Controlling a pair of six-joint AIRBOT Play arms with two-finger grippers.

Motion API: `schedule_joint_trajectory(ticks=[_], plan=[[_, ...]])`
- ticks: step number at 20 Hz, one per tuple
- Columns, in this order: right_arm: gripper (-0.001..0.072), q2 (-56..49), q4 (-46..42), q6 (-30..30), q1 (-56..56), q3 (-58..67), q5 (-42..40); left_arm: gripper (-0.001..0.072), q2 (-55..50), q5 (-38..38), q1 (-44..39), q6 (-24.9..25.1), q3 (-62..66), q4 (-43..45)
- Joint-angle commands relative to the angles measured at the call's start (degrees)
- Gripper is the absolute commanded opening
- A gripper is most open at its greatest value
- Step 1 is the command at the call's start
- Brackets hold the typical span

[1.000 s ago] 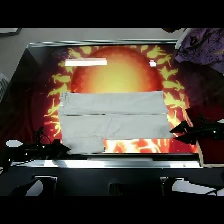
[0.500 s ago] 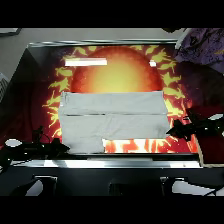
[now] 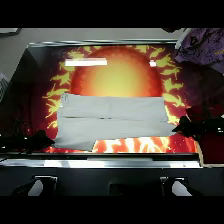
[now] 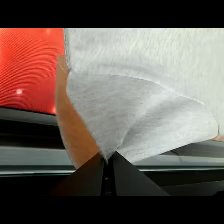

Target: Fold the clothes and pants, and hang the long-sleeved shirts on hangers.

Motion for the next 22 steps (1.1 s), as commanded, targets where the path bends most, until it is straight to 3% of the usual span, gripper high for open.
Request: schedule_joint_trajectory(ticks=[1, 6, 12, 22], plan=[[0.0031, 8.4, -1.2, 3.6, 0.2, 0.0, 1.4, 0.0015, 3.8, -3.7, -1.0, -4.2, 2.7, 1.6], [0.0031, 7.1, -1.3, 0.5, 8.9, 0.3, -5.9, 0.0015, 0.0, 2.7, -3.5, -4.1, 8.5, -1.6], [0.0031, -1.5, -6.4, 2.3, 11.8, 8.2, -11.1, 0.0015, -19.7, 10.0, -9.4, -2.3, 22.8, -2.4], [0.0031, -18.5, -6.7, 1.1, 11.8, 21.7, -14.1, 0.0015, -47.4, 10.2, -13.7, -2.4, 49.2, -3.3]])
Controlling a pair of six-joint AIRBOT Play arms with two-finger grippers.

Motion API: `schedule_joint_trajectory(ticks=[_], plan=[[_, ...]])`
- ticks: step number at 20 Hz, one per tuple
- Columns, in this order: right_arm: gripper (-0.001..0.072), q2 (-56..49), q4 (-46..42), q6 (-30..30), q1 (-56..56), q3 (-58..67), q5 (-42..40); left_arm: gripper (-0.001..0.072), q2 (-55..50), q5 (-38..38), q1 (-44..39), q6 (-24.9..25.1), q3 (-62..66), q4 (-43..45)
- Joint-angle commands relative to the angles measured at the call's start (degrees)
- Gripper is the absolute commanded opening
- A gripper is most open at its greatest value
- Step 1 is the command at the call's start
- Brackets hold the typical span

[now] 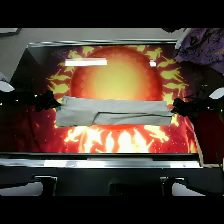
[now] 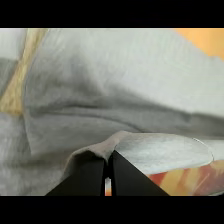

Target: Fold the clothes and pants, and hang the long-sleeved shirts on hangers.

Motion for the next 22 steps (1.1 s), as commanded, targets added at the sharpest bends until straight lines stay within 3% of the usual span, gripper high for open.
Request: schedule_joint_trajectory(ticks=[1, 8, 14, 15, 16, 17, 19, 20, 22], plan=[[0.0031, -5.9, -0.3, -0.6, 0.1, 5.0, -1.4, 0.0015, -9.0, 0.0, -1.0, -0.1, 8.9, -0.6], [0.0032, -14.9, 1.2, -1.8, 0.1, 8.6, -4.6, 0.0016, -21.4, -1.1, -1.6, 0.2, 18.7, -0.6], [0.0033, -17.9, 4.4, -3.8, 0.1, 8.6, -7.2, 0.002, -24.6, 0.8, -2.5, 0.2, 19.1, -1.1], [0.0037, -18.0, 4.4, -4.2, 0.1, 8.6, -7.4, 0.0049, -24.6, 1.4, -2.8, 0.2, 19.1, -1.1], [0.0107, -18.0, 4.6, -4.1, 0.1, 8.6, -7.6, 0.0099, -24.6, 1.9, -3.0, 0.2, 19.1, -1.1], [0.0233, -17.9, 5.3, -4.1, 0.1, 8.6, -7.6, 0.0181, -24.6, 2.1, -3.1, 0.2, 19.1, -1.2], [0.0307, -17.6, 6.0, -2.3, 0.0, 10.3, -5.0, 0.0242, -24.3, 2.0, -3.2, 0.2, 19.2, -1.7], [0.0402, -17.4, 5.3, -0.9, 0.0, 12.3, -3.0, 0.0365, -24.1, 1.6, -3.2, 0.2, 19.8, -1.7], [0.0501, -17.2, 0.6, 2.0, -0.4, 18.2, 1.4, 0.0404, -23.5, 0.9, -2.8, 0.2, 22.4, -1.1]])
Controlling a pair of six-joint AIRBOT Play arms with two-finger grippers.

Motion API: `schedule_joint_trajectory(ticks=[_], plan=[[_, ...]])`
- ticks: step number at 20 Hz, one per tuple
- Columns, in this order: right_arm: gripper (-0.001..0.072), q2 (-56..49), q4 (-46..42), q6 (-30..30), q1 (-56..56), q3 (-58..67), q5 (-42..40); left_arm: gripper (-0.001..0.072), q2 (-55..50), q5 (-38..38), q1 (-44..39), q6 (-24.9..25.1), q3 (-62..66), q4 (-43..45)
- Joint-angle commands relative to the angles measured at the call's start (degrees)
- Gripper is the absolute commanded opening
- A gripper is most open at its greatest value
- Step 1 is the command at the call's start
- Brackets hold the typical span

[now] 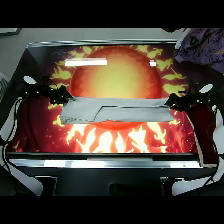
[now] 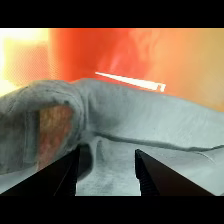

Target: Fold the clothes and pants, and hang the long-sleeved shirts on hangers.

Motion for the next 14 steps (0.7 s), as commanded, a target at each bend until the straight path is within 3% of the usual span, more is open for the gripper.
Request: schedule_joint_trajectory(ticks=[1, 4, 7, 14], plan=[[0.0543, 0.2, -4.0, 3.8, -1.5, 7.6, 6.6, 0.0404, 1.1, -0.8, 0.5, 0.0, 3.9, 1.1], [0.0562, -1.1, 3.3, 2.8, -8.4, 8.6, 10.2, 0.0406, 4.0, -1.2, 1.4, 0.0, 8.0, 4.4], [0.0623, -6.8, 12.6, -4.2, -13.2, 8.3, 19.6, 0.0406, 6.9, -1.4, 1.8, 0.0, 8.9, 6.3], [0.062, -14.1, 14.7, -7.5, -10.8, 8.2, 20.2, 0.0406, 8.1, -3.3, 1.7, 0.0, 8.9, 7.1]])
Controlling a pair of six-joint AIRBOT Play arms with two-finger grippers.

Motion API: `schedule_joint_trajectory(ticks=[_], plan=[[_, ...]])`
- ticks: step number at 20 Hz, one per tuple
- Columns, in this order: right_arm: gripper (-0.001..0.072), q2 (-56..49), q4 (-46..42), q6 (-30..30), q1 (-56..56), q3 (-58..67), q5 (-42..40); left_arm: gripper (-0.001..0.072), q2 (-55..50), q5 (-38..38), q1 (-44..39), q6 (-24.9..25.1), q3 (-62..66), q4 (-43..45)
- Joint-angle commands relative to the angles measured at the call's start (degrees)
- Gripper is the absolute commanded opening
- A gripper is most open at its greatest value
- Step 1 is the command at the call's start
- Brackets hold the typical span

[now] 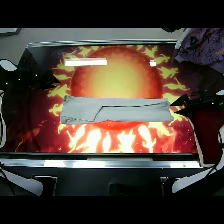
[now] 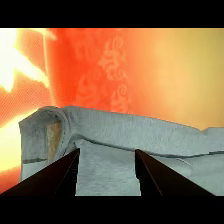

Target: Fold the clothes and pants, and hang the long-sleeved shirts on hangers.

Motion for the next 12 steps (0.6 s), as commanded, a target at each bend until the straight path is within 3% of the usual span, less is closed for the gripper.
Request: schedule_joint_trajectory(ticks=[1, 6, 7, 8, 9, 10, 11, 12], plan=[[0.062, -2.8, 1.4, -1.7, 1.1, 0.0, 0.5, 0.0406, 0.4, -0.7, 0.1, 0.0, 0.2, 0.5], [0.0594, -3.2, 0.7, -1.7, 5.4, -1.3, -3.1, 0.0406, 0.4, -0.7, 0.0, 0.0, 0.2, 0.4], [0.0525, -3.1, 0.5, -1.7, 6.3, -1.3, -3.3, 0.0406, 0.4, -0.7, 0.0, -0.1, 0.2, 0.4], [0.0374, -3.1, 0.6, -1.5, 6.8, -1.3, -3.2, 0.0406, 0.4, -0.7, 0.0, -0.3, 0.2, 0.4], [0.0177, -2.8, 0.6, -1.4, 7.0, -1.3, -3.0, 0.0404, 0.4, -0.7, -0.1, -0.3, 0.2, 0.2], [0.0039, -2.0, 0.5, -1.4, 6.9, -1.3, -2.8, 0.0369, 0.4, -0.7, -0.4, -0.6, 0.2, 0.1], [0.0032, -0.7, 0.1, -1.0, 6.8, -1.2, -2.8, 0.0303, 0.4, -0.7, -0.9, -0.6, 0.2, 0.0], [0.0032, 1.1, -1.7, 0.5, 6.7, -0.7, -2.8, 0.0104, 0.4, -0.7, -1.7, -0.6, 0.2, -0.1]])
